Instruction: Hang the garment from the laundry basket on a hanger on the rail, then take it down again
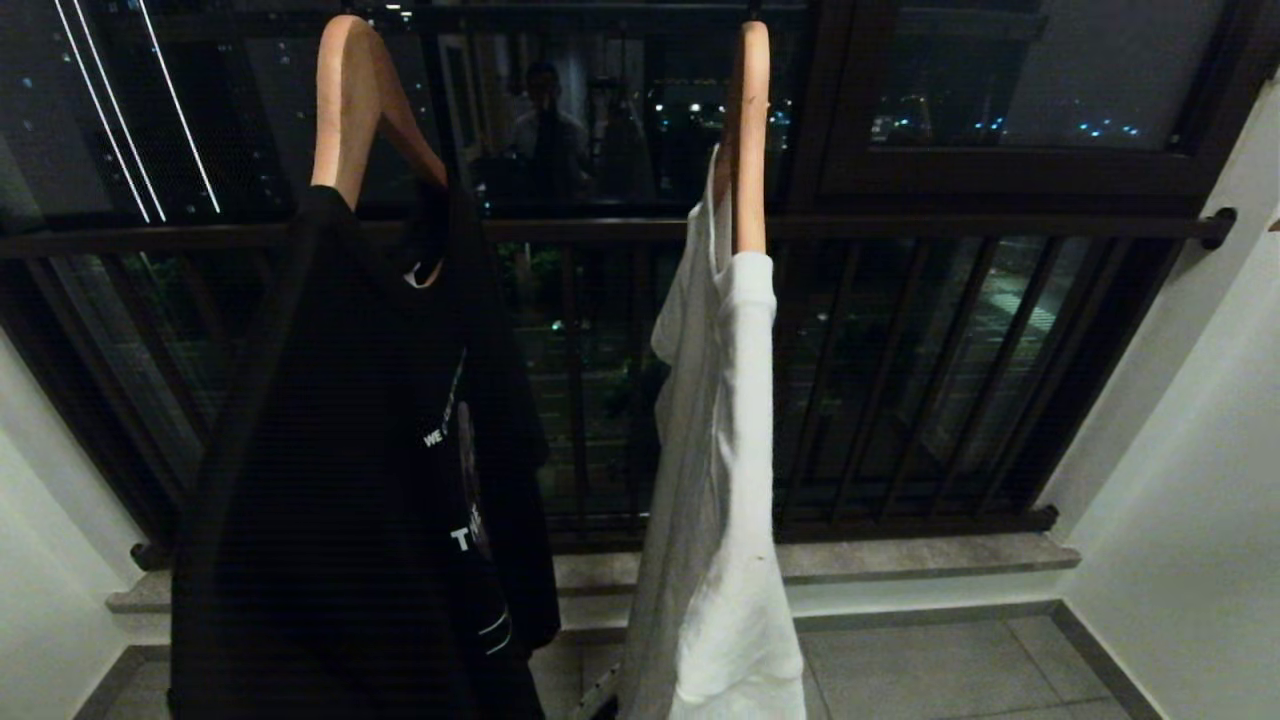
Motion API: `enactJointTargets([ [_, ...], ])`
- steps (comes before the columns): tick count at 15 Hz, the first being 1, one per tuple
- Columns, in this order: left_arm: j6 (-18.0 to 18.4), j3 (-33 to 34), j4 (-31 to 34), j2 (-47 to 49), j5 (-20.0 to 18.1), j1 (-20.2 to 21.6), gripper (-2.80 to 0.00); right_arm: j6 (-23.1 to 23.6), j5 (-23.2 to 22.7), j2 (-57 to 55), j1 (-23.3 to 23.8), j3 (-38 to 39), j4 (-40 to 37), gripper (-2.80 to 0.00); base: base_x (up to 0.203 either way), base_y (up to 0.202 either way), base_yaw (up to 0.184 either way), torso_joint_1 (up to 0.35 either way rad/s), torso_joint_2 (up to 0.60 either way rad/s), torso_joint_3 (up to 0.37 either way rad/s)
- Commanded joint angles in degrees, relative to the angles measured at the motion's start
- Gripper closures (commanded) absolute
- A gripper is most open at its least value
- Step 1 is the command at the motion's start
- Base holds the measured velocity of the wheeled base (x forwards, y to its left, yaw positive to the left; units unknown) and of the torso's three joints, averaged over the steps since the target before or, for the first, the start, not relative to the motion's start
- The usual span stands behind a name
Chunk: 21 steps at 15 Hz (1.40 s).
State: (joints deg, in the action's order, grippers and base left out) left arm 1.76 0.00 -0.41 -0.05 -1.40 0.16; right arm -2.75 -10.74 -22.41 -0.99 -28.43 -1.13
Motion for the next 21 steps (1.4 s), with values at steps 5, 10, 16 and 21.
enactJointTargets([
  [5, 0.0, 0.2, 0.0, 0.0, 0.0, 0.0, 0.0, -7.5, -19.3, -29.0, -0.2, -25.5, -0.1, 0.0, 0.0, 0.0, 0.0, 0.0, 0.0, 0.0],
  [10, 0.0, 0.2, 0.0, 0.0, 0.0, 0.0, 0.0, -15.5, -30.0, -43.6, -9.4, -41.2, -0.3, 0.0, 0.0, 0.0, 0.0, 0.0, 0.0, 0.0],
  [16, 0.0, 0.2, 0.0, 0.0, 0.0, 0.0, 0.0, -15.4, -39.0, -57.8, -19.0, -52.2, -0.1, 0.0, 0.0, 0.0, 0.0, 0.0, 0.0, 0.0],
  [21, 0.0, 0.1, 0.0, 0.0, 0.0, 0.0, 0.0, -14.3, -50.1, -64.4, -17.7, -60.3, 0.1, 0.0, 0.0, 0.0, 0.0, 0.0, 0.0, 0.0],
])
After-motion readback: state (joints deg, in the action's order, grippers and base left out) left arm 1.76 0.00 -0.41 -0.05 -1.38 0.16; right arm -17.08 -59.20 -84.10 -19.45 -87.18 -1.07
